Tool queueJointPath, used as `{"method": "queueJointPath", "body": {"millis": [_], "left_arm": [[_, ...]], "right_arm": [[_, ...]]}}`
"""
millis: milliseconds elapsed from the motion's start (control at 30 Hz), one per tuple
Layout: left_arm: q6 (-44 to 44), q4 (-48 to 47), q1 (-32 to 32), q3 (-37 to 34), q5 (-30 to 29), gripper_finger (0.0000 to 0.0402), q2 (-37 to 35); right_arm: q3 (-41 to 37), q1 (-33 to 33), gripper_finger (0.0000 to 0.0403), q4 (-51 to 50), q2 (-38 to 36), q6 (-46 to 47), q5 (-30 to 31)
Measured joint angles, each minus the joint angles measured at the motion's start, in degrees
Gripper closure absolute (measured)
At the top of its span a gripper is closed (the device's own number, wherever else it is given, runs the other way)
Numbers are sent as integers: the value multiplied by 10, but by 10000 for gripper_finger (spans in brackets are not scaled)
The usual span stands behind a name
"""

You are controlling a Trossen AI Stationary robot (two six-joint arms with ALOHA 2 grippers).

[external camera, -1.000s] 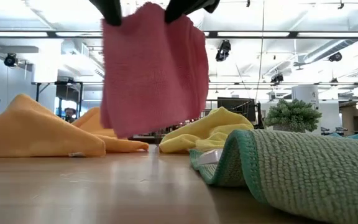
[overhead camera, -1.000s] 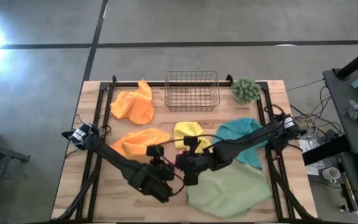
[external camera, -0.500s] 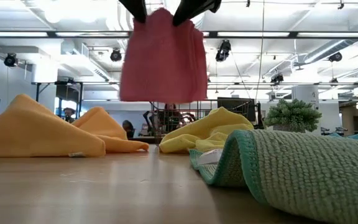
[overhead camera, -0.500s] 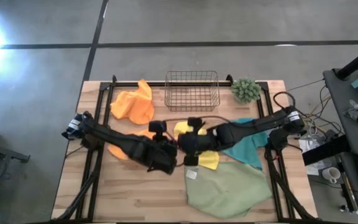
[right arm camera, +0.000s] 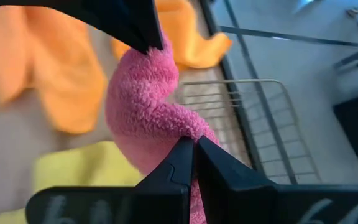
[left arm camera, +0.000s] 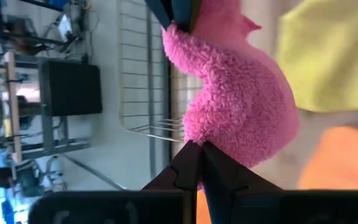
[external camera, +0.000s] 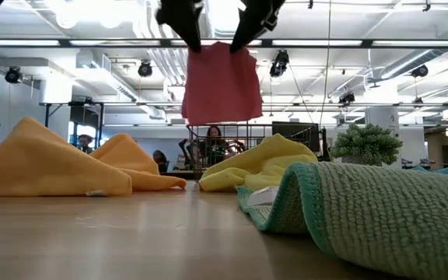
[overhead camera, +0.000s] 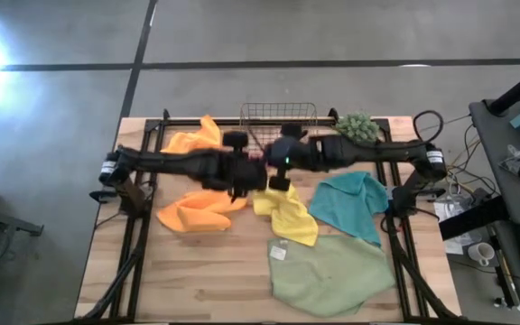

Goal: Fold microfiber towels
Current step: Put the folded pink microfiber cloth into the gold wire basket

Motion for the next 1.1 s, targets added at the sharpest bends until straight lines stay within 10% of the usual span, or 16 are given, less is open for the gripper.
{"method": "queueJointPath", "body": {"millis": [533, 1100], "left_arm": [[263, 260, 199, 0, 86, 401, 0], [312, 356, 292, -7, 222, 401, 68]], "right_arm": [[0, -219, 394, 62, 9, -121, -142], [-1, -306, 394, 102, 66, -208, -187]]}}
